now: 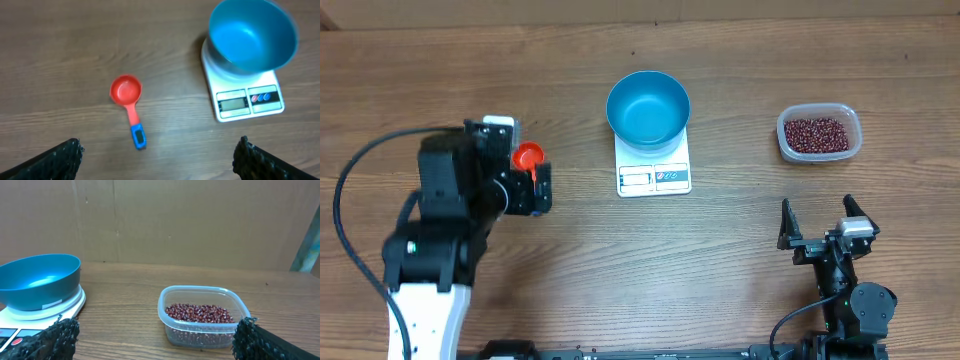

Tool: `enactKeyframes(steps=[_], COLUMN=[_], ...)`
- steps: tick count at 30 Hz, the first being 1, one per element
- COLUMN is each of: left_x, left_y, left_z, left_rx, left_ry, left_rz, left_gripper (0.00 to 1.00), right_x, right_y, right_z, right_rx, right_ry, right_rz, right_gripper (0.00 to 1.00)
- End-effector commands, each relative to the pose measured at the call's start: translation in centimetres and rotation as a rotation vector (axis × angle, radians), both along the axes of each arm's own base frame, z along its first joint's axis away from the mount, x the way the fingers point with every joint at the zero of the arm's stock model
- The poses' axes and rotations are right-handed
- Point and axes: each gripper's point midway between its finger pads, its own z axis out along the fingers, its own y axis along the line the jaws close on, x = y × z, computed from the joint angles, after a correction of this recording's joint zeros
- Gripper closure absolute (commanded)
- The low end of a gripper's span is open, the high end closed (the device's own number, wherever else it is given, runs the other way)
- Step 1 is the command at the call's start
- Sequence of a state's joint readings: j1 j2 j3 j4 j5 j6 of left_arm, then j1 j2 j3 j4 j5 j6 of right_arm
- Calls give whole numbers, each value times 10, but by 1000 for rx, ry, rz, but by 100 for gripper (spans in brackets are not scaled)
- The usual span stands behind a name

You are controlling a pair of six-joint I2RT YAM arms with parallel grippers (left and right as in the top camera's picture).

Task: Scoop item into bowl and weigh 150g on scale
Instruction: 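Move the left gripper forward over the red scoop's cup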

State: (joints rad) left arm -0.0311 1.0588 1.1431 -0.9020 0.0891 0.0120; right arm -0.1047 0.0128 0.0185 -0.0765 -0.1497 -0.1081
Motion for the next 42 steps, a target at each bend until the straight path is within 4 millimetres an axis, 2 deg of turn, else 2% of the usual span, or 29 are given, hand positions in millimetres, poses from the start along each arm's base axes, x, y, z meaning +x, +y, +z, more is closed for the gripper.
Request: enactKeyframes(steps=[1,5,13,18,25,37,42], left_x=[12,21,42,58,82,101,108], left_y=[1,14,44,56,64,78,82], left_z=[4,-10,-16,-18,-35,-94,-111], left_rx=[17,30,24,3,25,49,56], left_ry=[39,166,258,308,386,530,549], left_rz=[-62,-63,-9,14,6,17,22], left_gripper=[0,0,0,0,0,0,0], right_x=[0,0,0,0,0,0,0], right_y=[-1,-1,-1,-1,-1,-1,-1], right_z=[-2,-2,-2,-2,-2,-2,-2], right_rx=[0,0,0,0,0,0,0], right_ry=[-3,-3,-3,-3,-3,-3,-3], right_rz=[-8,-8,-8,-8,-8,-8,-8], right_gripper=[0,0,0,0,0,0,0])
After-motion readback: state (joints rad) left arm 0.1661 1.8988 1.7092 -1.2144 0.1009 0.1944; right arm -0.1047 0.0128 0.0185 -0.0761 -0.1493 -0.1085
